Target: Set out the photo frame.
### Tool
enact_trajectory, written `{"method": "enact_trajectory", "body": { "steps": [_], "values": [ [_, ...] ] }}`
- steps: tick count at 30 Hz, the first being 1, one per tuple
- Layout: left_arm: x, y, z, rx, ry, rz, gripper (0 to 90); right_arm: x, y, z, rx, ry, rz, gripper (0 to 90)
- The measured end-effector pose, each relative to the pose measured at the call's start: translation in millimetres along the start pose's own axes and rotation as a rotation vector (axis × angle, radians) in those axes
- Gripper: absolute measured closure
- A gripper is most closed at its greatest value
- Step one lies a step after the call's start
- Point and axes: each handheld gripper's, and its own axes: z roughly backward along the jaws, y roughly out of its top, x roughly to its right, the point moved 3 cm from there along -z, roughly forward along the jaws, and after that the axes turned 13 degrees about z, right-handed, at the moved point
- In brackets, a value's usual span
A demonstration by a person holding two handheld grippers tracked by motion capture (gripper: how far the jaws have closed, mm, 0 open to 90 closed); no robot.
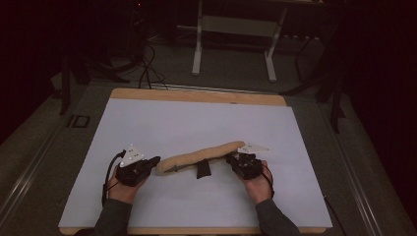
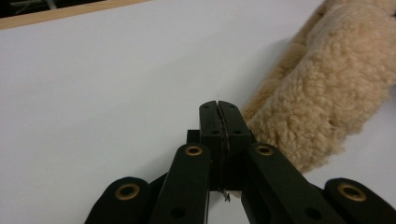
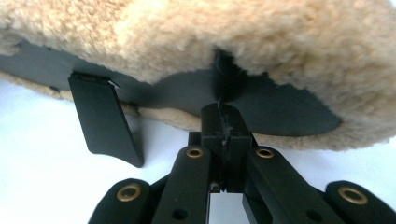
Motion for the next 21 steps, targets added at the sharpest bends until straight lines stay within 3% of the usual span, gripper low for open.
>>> {"method": "enact_trajectory", "body": {
  "steps": [21],
  "values": [
    [43.7, -15.4, -2.0, -0.045, -0.096, -0.095, 90.0, -14.6, 5.6, -1.0, 0.017, 0.026, 0.021, 89.9]
  ]
}}
